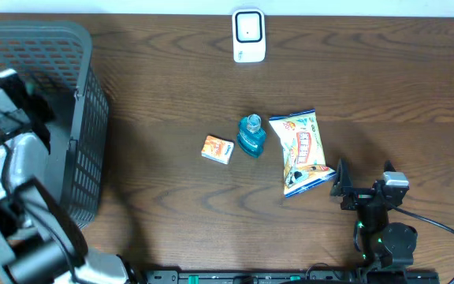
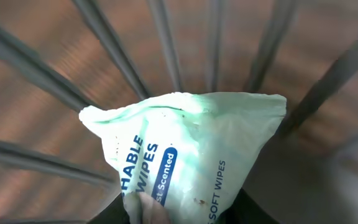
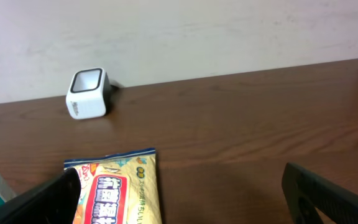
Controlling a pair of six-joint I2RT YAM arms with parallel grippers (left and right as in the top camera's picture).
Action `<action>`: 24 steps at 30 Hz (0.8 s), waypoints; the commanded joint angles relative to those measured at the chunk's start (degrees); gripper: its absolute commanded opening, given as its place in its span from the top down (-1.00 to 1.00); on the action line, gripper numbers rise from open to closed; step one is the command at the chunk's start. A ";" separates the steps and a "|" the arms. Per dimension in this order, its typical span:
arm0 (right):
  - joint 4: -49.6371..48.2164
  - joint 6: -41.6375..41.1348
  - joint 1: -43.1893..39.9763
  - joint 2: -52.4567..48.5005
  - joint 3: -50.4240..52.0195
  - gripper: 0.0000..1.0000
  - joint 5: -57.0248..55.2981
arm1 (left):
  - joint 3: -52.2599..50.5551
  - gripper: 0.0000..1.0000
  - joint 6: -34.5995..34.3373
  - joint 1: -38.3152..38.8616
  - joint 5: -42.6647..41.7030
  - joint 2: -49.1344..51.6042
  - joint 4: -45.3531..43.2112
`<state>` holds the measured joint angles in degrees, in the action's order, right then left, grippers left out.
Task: Scan the item barcode
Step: 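Grasp the green wipes pack with the left gripper and lift, then carry the wipes pack out and set it left of the orange box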
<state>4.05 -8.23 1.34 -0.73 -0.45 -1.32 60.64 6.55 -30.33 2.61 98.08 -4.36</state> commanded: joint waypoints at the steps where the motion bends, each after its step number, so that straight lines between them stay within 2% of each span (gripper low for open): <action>1: 0.07 0.81 -0.17 0.20 0.13 -0.98 -0.48 | 0.09 0.39 -4.59 -0.26 1.75 -6.84 0.96; 7: 0.07 0.81 -0.17 0.20 0.13 -0.99 -0.48 | 0.09 0.39 -12.11 -0.24 1.66 -17.57 3.69; 10: 0.07 0.81 -0.17 0.20 0.13 -0.98 -0.48 | 0.09 0.39 -16.11 -0.17 -1.22 -24.72 3.98; 13: 0.07 0.81 -0.17 0.20 0.13 -0.99 -0.48 | 0.09 0.39 -21.03 -0.09 -8.83 -32.02 3.96; 17: 0.07 0.81 -0.17 0.20 0.13 -0.99 -0.50 | 0.07 0.39 -27.43 -0.07 -26.14 -40.76 4.50; 20: 0.09 0.81 -0.17 0.20 0.13 -0.98 -0.48 | 0.07 0.39 -32.61 1.92 -35.45 -44.37 5.66; 24: 0.09 0.81 -0.17 0.20 0.13 -0.99 -0.50 | 0.07 0.39 -32.00 8.87 -46.38 -46.21 12.02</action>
<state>4.03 -8.23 1.34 -0.73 -0.45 -1.32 60.66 -22.61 -25.85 -29.43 51.70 4.38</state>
